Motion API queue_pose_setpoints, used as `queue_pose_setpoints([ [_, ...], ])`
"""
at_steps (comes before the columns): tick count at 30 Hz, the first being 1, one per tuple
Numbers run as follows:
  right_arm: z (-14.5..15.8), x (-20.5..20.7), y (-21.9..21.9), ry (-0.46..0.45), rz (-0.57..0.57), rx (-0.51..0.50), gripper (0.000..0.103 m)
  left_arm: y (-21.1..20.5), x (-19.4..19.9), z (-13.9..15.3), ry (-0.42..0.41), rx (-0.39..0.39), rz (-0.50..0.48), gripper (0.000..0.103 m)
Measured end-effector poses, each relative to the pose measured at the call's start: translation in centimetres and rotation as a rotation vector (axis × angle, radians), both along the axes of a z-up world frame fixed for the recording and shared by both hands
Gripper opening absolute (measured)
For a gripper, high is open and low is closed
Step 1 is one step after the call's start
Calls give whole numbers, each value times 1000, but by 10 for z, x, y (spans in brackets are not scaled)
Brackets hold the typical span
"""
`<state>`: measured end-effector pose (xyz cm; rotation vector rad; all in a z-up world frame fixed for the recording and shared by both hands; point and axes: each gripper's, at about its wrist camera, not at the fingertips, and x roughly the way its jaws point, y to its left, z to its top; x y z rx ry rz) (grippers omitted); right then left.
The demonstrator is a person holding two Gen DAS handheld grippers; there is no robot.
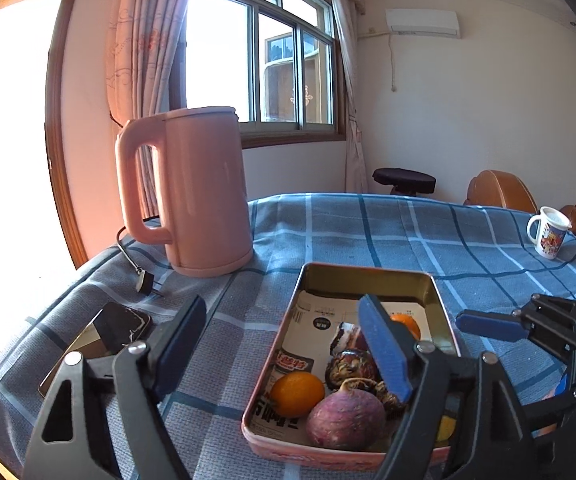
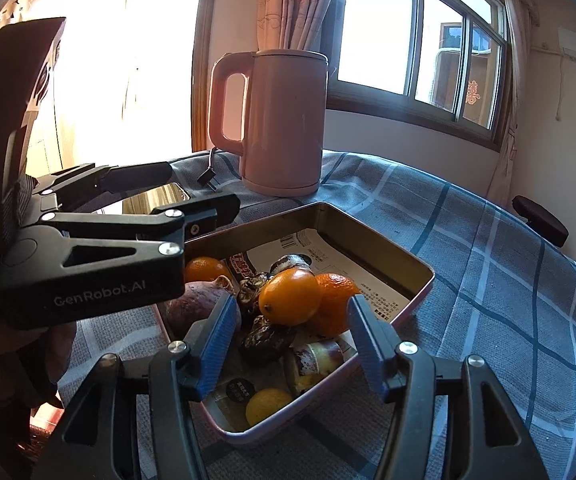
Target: Organize fruits
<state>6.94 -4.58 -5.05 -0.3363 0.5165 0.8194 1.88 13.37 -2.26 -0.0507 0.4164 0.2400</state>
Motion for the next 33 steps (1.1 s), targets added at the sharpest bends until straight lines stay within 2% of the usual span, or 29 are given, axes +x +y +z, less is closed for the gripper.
queue_pose_setpoints([
  [5, 12, 0, -22, -39, -74, 22, 59, -3, -9, 13, -50, -7, -5, 91],
  [13, 25, 6, -45, -68, -158, 69, 60, -12, -8, 14, -51, 7, -16, 91],
  [16, 26, 6, -49, -71, -170, 77, 61, -14, -8, 14, -49, 10, -19, 91],
  [20, 28, 6, -53, -79, -184, 91, 61, -16, -9, 15, -55, 18, -12, 99],
  [33, 30, 6, -62, -87, -204, 121, 61, -19, -7, 13, -47, 28, -18, 99],
])
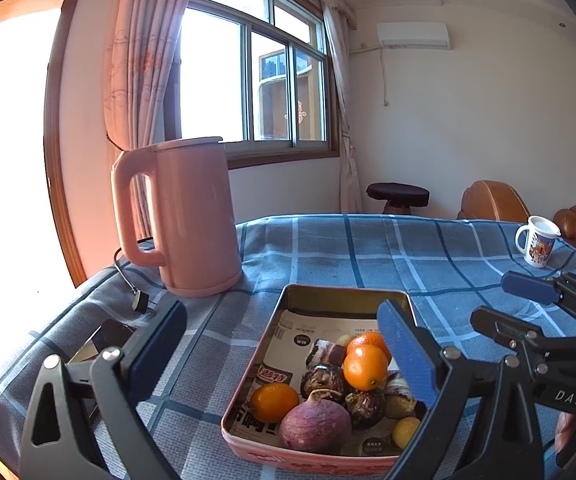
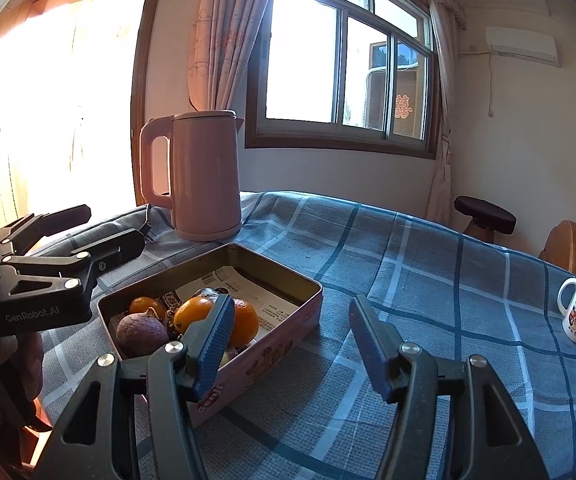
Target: Organize fruits
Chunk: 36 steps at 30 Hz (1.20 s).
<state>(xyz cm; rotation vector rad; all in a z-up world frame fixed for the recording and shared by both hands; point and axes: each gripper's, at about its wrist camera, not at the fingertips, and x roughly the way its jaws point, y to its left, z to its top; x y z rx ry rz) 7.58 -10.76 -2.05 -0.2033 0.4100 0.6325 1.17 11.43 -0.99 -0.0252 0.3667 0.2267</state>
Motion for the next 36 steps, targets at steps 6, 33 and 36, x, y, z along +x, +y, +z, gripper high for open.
queue_pose_setpoints([
  [6, 0, 1, -1, -2, -4, 2, 62, -1, 1, -1, 3, 5, -3, 100],
  [33, -1, -1, -11, -6, -17, 10, 62, -15, 4, 1, 17, 37, -33, 103],
  [36, 0, -1, -12, -7, -21, 13, 62, -19, 2, 3, 12, 51, -27, 103],
])
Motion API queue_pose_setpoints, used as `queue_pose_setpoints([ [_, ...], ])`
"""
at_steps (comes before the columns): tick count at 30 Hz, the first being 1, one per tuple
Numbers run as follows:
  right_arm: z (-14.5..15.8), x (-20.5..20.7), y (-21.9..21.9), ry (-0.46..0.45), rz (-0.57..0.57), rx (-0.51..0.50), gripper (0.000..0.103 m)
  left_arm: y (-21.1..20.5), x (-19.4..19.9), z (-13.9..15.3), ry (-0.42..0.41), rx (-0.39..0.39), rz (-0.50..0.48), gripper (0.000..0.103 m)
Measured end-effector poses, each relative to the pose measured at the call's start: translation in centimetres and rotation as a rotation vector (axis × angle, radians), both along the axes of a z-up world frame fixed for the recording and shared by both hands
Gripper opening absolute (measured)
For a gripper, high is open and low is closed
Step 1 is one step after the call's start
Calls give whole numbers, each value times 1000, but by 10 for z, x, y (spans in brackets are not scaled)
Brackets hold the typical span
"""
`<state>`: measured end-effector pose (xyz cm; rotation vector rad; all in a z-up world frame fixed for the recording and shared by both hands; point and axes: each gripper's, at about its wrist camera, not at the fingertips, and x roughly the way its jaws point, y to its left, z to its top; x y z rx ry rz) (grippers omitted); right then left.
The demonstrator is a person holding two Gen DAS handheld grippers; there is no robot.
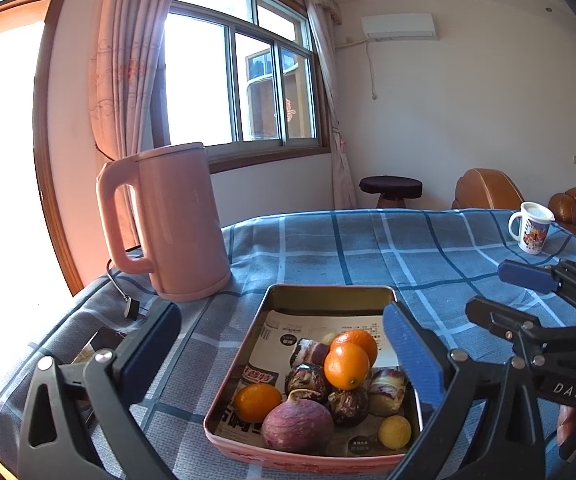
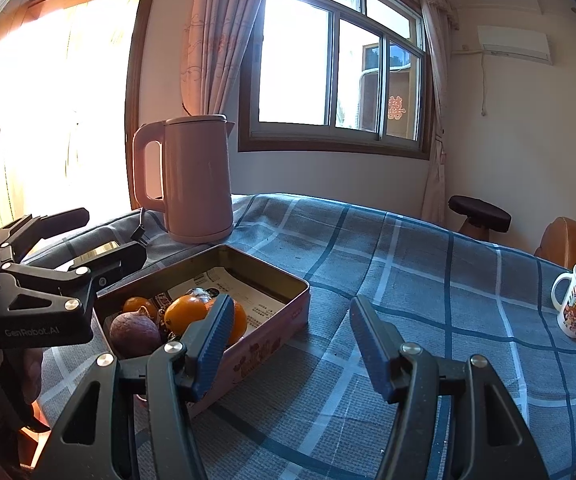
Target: Organize fruits
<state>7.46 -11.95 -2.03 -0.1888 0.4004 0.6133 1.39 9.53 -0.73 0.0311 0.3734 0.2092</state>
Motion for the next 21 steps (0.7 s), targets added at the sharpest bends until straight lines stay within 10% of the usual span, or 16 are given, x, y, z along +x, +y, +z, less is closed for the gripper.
queue_pose_setpoints([
  [21, -3, -1, -4, 10, 8, -18, 62, -7, 1, -3, 6, 0, -5, 103],
])
